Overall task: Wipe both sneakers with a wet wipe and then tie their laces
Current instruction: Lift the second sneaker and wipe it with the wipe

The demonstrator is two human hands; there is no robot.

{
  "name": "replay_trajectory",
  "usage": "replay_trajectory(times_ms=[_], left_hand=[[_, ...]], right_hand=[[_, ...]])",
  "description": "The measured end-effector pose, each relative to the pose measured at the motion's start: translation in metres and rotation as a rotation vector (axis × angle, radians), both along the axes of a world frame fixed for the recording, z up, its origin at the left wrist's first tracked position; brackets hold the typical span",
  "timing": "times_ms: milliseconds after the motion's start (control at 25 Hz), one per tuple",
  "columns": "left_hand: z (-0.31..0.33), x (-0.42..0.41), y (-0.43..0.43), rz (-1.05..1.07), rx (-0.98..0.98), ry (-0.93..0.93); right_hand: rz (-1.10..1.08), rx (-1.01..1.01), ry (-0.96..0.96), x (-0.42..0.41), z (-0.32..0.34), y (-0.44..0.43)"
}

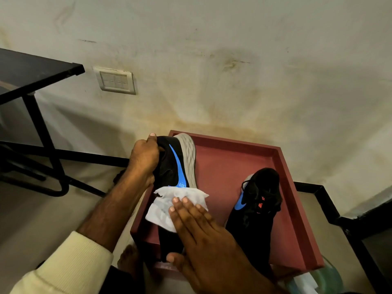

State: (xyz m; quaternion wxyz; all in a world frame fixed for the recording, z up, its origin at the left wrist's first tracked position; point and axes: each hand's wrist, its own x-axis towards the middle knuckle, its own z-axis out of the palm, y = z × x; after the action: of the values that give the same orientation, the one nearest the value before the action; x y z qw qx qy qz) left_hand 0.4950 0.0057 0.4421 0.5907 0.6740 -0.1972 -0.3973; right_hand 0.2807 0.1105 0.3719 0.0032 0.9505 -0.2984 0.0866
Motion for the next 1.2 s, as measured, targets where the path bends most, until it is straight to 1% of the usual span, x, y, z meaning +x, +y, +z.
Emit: replay_trajectory(times_ms=[80,160,280,400,440,520,600,640,680,760,840,960,1080,1120,1200], left_hand=[[0.001,0.004,-0.001,-0.005,0.003,-0.003],[-0.002,0.001,0.0,-0.041,0.039,-0.043],[-0.007,-0.012,-0.002,-0.154,0.111,-0.158],[-0.006,-0.031,-0.001,-0.285,0.156,-0.27],[-0.006,-0.035,-0.001,-0.301,0.149,-0.26],[-0.004,-0.037,0.0,-0.28,0.108,-0.195],[-0.002,-0.029,-0.003,-0.207,0.108,-0.188],[-0.001,-0.022,-0.005,-0.16,0.112,-0.187],[-0.002,-0.014,-0.007,-0.108,0.093,-0.147],[-0.003,0.001,-0.008,-0.026,0.047,-0.052],[-0.005,0.009,-0.007,0.004,0.035,-0.019],[-0.004,0.012,-0.007,0.023,0.03,-0.001],[-0.004,0.01,-0.01,0.023,0.034,0.01],[-0.006,0.009,-0.012,0.011,0.036,0.014],[-0.008,0.004,-0.015,-0.025,0.038,-0.021]], right_hand=[[0.043,-0.018,0.047,0.002,-0.012,0.006],[0.032,-0.017,0.049,0.003,-0.012,0.008],[-0.084,0.027,-0.068,0.002,0.011,-0.007],[-0.203,0.233,-0.225,0.001,0.036,-0.029],[-0.213,0.294,-0.255,0.001,0.041,-0.036],[-0.188,0.349,-0.307,0.0,0.05,-0.044],[-0.133,0.387,-0.288,-0.003,0.053,-0.04],[-0.097,0.382,-0.241,-0.004,0.053,-0.033],[-0.057,0.345,-0.17,-0.004,0.049,-0.026],[0.02,0.193,-0.031,-0.006,0.032,-0.012],[0.062,0.067,0.038,-0.009,0.013,-0.005],[0.082,-0.023,0.079,-0.013,-0.007,-0.001],[0.095,-0.074,0.112,-0.017,-0.01,-0.001],[0.068,-0.081,0.096,-0.018,-0.006,-0.006],[-0.059,-0.076,0.025,-0.02,0.007,-0.019]])
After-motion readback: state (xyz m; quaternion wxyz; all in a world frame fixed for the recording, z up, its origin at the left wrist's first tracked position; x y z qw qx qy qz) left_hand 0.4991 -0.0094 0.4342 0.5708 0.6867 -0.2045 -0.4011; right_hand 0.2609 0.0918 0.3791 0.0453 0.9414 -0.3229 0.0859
